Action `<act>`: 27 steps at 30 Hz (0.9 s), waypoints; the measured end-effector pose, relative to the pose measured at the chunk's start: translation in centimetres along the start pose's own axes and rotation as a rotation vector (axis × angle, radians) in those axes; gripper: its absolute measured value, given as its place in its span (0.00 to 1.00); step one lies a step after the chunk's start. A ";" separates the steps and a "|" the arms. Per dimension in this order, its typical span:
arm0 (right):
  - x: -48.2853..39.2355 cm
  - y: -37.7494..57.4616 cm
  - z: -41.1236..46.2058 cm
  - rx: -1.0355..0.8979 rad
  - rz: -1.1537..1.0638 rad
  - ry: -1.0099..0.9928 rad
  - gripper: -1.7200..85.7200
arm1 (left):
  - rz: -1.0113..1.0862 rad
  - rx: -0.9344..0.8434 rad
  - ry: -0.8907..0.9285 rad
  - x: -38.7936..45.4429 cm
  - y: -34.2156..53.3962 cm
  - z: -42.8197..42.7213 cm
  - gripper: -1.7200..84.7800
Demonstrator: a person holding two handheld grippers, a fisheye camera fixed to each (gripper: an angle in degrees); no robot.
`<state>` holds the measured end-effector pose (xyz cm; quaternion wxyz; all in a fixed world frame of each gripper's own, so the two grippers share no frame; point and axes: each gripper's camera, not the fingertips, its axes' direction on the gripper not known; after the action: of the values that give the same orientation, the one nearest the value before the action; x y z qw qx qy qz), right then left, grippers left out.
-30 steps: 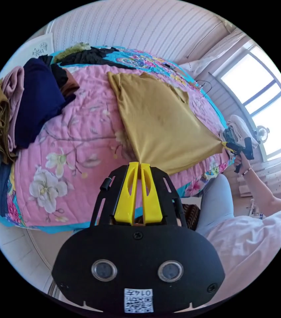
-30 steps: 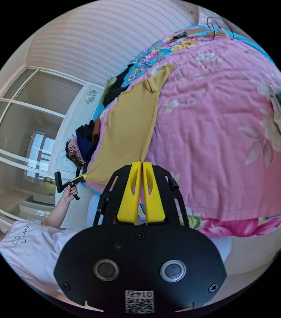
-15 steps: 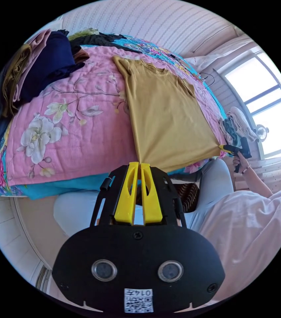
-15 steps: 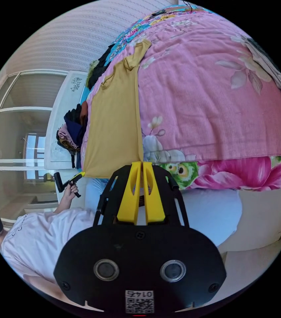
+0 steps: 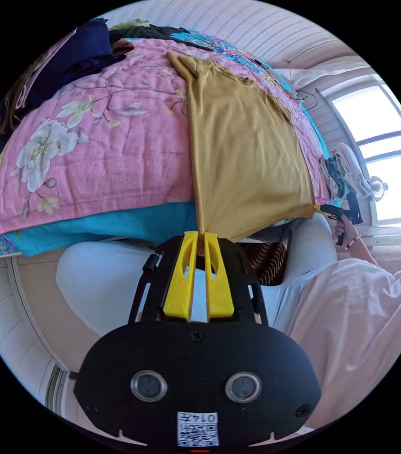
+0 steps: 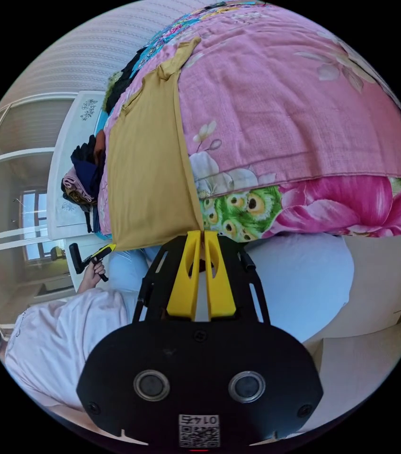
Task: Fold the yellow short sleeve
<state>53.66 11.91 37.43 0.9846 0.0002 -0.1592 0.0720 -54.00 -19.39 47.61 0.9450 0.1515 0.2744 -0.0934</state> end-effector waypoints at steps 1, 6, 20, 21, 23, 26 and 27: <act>0.1 -0.1 0.2 -0.010 0.013 0.000 0.02 | -0.003 -0.003 0.004 0.2 -0.3 0.1 0.02; -0.3 -0.8 1.9 -0.087 0.030 0.036 0.02 | 0.004 -0.059 -0.074 3.0 -2.3 1.5 0.01; -3.6 -4.1 0.0 0.286 -0.132 0.091 0.02 | 0.295 0.034 -0.092 17.1 -15.1 1.0 0.01; -4.0 -5.1 -0.5 0.345 -0.157 0.102 0.02 | 0.350 0.045 -0.100 19.2 -17.4 1.0 0.01; -4.2 -7.1 -0.9 0.399 -0.175 0.112 0.02 | 0.442 0.079 -0.110 22.7 -21.2 1.2 0.01; -4.1 -11.3 -0.5 0.417 -0.180 0.072 0.02 | 0.560 0.158 -0.097 29.1 -28.9 2.3 0.01; -4.0 -12.5 -0.2 0.424 -0.190 0.036 0.03 | 0.571 0.176 -0.097 32.0 -32.8 3.2 0.01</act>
<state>51.72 -1.07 36.30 0.9676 0.2207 -0.1224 0.0110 -34.31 -54.16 24.98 0.9283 0.2991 0.1663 0.1454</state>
